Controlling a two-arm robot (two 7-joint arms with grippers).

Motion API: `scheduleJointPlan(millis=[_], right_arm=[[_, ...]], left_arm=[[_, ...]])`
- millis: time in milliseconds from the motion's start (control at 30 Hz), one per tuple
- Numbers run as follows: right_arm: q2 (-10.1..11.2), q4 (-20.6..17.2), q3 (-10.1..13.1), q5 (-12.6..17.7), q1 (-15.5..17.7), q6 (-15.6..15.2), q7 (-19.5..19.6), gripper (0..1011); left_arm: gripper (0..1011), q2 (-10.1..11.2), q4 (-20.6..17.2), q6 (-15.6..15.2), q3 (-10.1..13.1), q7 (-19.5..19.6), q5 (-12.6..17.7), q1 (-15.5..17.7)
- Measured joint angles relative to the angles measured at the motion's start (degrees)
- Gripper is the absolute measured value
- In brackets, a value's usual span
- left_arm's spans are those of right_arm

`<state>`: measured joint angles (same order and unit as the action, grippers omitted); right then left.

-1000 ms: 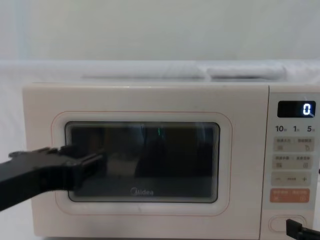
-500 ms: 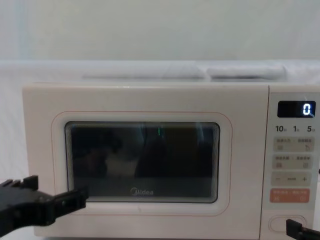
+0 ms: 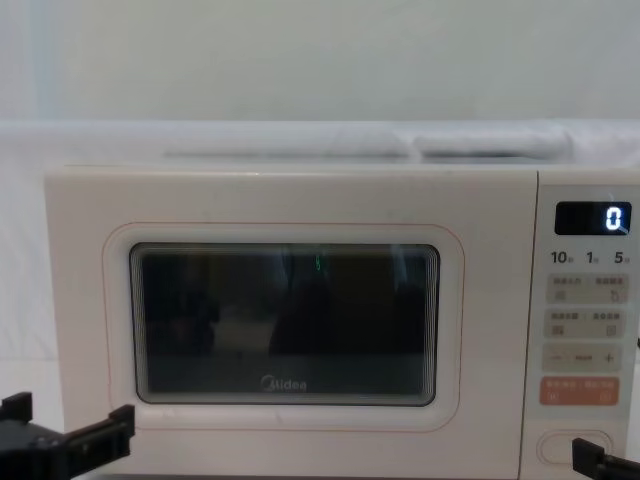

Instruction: Press the button to open the microwave door with one hand; close the microwave door with the other hand.

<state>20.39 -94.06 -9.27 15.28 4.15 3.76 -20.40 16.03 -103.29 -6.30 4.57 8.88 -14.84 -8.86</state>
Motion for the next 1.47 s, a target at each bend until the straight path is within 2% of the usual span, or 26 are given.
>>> scheduleJointPlan(millis=[1467], right_arm=[[0.00,0.00,0.00,0.00,0.00,0.00,0.00,1000]], left_arm=[[1001,-0.07,0.05,-0.01,-0.12,-0.03,0.08,-0.14]])
